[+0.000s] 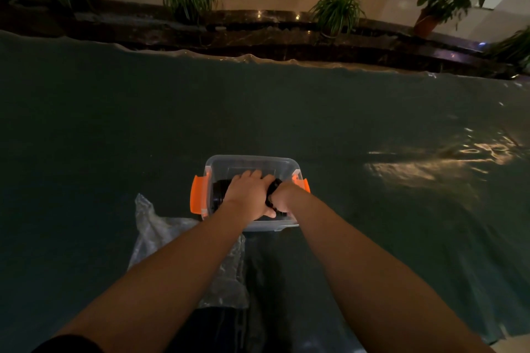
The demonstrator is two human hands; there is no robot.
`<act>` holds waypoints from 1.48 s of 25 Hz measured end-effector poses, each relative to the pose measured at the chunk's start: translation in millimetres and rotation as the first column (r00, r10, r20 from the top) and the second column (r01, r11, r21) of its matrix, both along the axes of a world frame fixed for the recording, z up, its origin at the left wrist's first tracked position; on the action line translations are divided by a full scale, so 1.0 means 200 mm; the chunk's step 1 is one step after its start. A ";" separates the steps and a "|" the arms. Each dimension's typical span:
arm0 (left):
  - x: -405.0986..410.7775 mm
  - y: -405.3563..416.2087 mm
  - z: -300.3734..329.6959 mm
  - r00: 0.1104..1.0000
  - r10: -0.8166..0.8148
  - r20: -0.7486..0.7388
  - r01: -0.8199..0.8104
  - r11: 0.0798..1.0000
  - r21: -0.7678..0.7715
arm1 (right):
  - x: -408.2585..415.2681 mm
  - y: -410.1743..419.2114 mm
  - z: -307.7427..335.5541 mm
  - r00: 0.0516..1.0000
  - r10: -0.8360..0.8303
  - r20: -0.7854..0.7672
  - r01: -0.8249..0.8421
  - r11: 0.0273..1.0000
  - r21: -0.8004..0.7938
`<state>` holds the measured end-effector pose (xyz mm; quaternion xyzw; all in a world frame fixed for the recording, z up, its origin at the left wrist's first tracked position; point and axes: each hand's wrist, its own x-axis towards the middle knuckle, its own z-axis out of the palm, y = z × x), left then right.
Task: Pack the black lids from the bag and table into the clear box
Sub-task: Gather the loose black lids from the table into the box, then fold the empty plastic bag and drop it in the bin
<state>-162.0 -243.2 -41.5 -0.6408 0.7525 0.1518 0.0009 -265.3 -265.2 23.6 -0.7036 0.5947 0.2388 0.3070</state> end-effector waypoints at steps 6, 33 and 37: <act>0.00 0.03 -0.01 0.990 -0.109 0.084 0.108 0.994 0.023 | -0.03 0.05 0.00 0.996 -0.005 0.090 0.004 1.000 0.013; 0.79 0.74 0.23 0.966 0.145 -0.216 -0.215 0.912 -0.349 | 0.00 0.60 0.16 0.859 0.499 0.111 -0.246 0.593 -0.767; 0.98 0.94 0.05 0.820 0.494 -0.288 -0.532 0.844 -0.065 | 0.13 0.72 0.02 0.860 0.505 0.072 -0.326 0.654 -0.683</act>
